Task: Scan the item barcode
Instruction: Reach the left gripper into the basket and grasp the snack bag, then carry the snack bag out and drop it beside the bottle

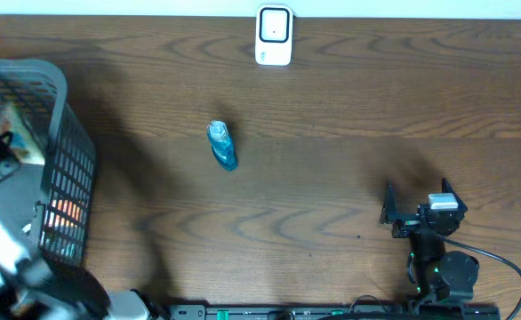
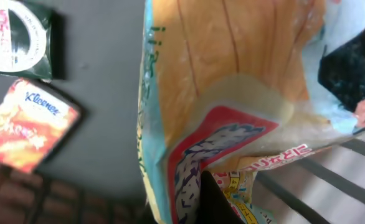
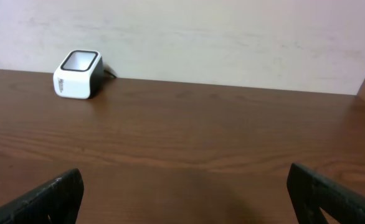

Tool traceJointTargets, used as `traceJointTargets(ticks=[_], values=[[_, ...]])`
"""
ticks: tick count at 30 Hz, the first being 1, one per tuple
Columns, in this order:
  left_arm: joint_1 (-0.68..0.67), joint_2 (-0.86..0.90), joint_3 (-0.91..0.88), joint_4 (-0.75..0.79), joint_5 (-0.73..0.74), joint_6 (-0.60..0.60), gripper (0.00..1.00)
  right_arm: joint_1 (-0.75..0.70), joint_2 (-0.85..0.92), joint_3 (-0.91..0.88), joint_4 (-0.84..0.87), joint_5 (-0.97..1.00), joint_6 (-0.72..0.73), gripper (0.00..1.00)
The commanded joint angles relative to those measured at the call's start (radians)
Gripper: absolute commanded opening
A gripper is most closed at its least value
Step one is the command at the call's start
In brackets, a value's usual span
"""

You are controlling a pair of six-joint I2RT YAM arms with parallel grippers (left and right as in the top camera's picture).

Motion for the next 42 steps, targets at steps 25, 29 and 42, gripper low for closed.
traceJointTargets(ticks=[25,29,42], values=[[-1.064,-0.037,0.018,0.447,-0.035,0.713,0.08,0.007,-0.002,-0.002,-0.004,0.012,0.002,0.99],[-1.169,0.089,0.018,0.442,-0.036,0.767,0.08,0.007,-0.002,-0.002,-0.004,0.012,0.002,0.99],[-1.279,0.383,0.018,0.119,-0.043,0.549,0.08,0.007,-0.002,-0.002,-0.004,0.019,0.002,0.99]])
